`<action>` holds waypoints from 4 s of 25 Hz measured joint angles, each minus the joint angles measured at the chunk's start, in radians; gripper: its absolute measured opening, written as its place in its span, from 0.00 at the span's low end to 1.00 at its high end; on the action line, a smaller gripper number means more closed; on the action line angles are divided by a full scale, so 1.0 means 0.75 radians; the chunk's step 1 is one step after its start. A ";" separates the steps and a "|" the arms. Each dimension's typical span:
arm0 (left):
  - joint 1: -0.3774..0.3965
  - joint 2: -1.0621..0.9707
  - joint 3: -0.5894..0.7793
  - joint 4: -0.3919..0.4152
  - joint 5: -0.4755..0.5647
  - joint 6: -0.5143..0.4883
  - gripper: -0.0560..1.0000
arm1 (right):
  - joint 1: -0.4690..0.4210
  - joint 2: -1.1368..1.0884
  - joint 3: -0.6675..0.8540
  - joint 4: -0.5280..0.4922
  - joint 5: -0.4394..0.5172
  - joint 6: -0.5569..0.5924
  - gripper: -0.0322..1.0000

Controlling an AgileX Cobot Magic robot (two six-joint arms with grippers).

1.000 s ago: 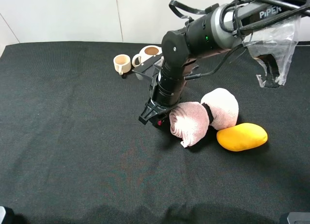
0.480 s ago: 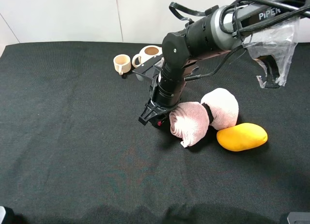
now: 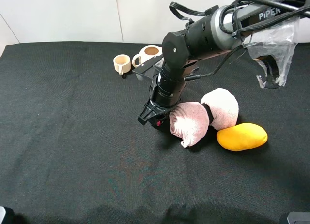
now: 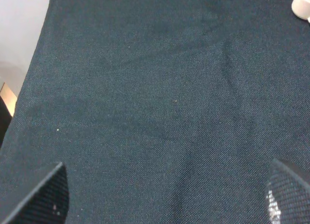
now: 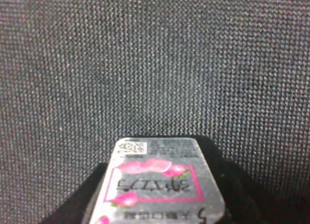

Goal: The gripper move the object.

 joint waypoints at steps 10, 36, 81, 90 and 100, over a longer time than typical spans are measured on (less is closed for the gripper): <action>0.000 0.000 0.000 0.000 0.000 0.000 0.86 | 0.000 0.000 0.000 0.000 0.000 0.000 0.56; 0.000 0.000 0.000 0.000 0.000 0.000 0.86 | 0.000 -0.107 0.002 -0.049 0.017 -0.017 0.70; 0.000 0.000 0.000 0.000 0.000 0.000 0.86 | -1.168 -1.399 0.239 -0.180 0.614 0.033 0.70; 0.000 0.000 0.000 0.000 0.000 0.000 0.86 | -1.182 -1.841 0.527 -0.224 0.588 0.123 0.70; 0.000 0.000 0.000 0.000 0.000 0.000 0.86 | -1.182 -2.271 0.803 -0.224 0.624 0.179 0.70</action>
